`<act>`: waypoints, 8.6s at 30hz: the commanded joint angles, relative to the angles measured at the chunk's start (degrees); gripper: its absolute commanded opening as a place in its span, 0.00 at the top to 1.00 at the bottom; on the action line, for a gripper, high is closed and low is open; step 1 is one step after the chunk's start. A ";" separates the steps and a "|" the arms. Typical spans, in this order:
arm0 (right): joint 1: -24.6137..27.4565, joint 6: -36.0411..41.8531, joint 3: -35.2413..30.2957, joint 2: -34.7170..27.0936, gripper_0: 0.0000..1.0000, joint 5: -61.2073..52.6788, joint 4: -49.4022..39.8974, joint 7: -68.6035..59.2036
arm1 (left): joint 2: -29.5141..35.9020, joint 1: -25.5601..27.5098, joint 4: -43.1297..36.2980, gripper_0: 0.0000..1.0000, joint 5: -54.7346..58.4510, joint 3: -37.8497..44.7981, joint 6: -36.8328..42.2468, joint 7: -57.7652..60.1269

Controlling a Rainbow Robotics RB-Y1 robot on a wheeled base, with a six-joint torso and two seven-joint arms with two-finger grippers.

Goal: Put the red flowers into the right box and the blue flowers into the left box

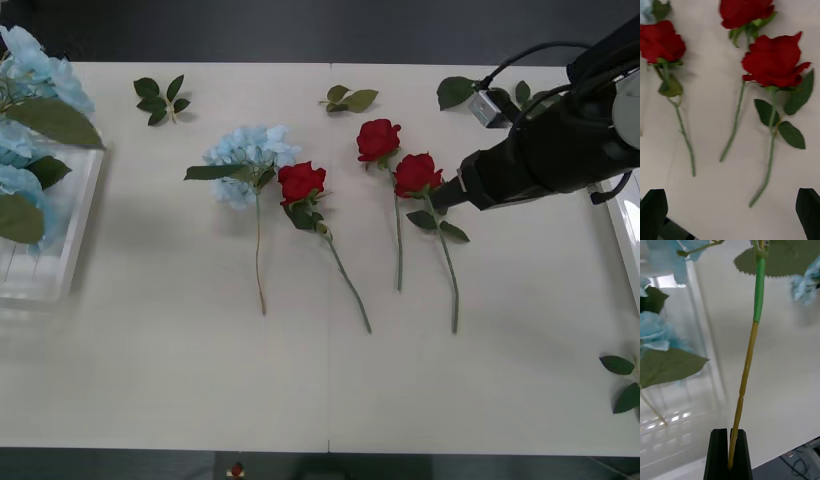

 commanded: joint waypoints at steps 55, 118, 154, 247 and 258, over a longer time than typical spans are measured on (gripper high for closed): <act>-16.84 -14.34 18.34 21.90 1.00 21.86 44.81 -6.11 | -19.01 12.36 -11.02 1.00 -28.25 24.15 -21.45 -0.43; -9.89 -17.50 3.13 -11.85 1.00 15.18 58.00 32.65 | -27.00 0.93 -32.46 0.12 -27.90 -8.72 -9.59 17.58; -9.80 -9.33 3.13 -8.59 0.00 6.13 43.32 14.37 | -44.41 -17.88 0.85 0.27 -74.84 -45.81 -39.20 47.91; -21.76 -18.12 4.54 37.55 1.00 36.80 58.35 -5.49 | -14.87 4.10 5.94 0.54 -35.72 6.13 -33.05 7.83; -21.93 -11.70 2.60 29.64 1.00 31.88 52.02 1.28 | -14.87 4.10 5.33 0.00 -33.35 7.80 -28.92 6.77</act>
